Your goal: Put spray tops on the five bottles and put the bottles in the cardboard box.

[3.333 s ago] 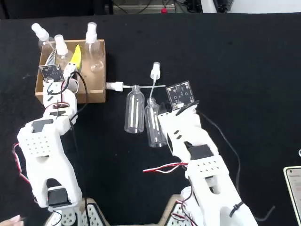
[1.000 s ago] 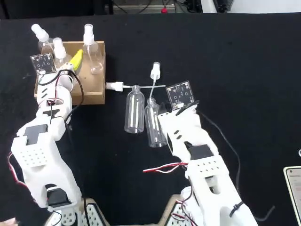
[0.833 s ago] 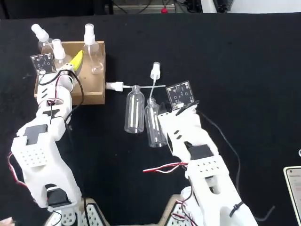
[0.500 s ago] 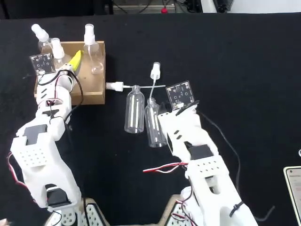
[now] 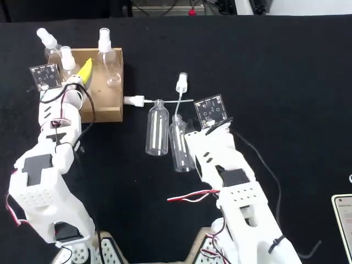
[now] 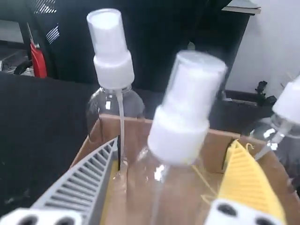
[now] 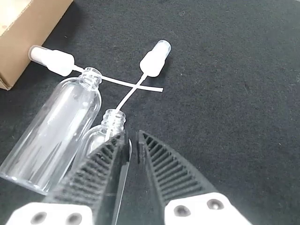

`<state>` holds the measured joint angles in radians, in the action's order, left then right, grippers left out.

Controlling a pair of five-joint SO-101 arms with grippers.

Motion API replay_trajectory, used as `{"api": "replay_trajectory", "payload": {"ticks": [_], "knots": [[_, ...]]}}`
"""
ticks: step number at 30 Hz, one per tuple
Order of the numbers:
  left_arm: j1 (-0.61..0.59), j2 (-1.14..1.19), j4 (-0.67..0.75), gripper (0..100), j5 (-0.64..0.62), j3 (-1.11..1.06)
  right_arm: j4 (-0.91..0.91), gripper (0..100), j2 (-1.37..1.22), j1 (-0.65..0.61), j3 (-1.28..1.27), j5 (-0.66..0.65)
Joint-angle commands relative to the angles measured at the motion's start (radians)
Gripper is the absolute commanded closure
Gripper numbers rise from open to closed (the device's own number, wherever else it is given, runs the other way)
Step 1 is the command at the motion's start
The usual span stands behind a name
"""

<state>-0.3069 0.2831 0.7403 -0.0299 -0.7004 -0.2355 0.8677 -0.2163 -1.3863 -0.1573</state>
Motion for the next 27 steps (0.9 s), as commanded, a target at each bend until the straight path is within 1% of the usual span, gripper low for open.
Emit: {"api": "replay_trajectory", "payload": {"ticks": [1, 10, 18, 22, 27], "knots": [[-0.008, -0.081, 0.011, 66, -0.006, -0.027, 0.026, 96.6, 0.015, 0.017, 0.019, 0.0], [-0.007, -0.233, 0.002, 69, -0.012, -0.105, 0.026, 96.6, 0.013, 0.017, 0.018, 0.0], [-0.005, -0.39, 0.002, 70, -0.011, -0.272, 0.028, 96.6, 0.013, 0.017, 0.018, -0.002], [0.002, -0.496, 0.002, 77, -0.008, -0.358, 0.028, 96.6, 0.013, 0.017, 0.018, -0.002], [-0.007, -0.658, 0.0, 91, -0.006, -0.458, 0.028, 96.6, 0.013, 0.017, 0.018, -0.002]]}}
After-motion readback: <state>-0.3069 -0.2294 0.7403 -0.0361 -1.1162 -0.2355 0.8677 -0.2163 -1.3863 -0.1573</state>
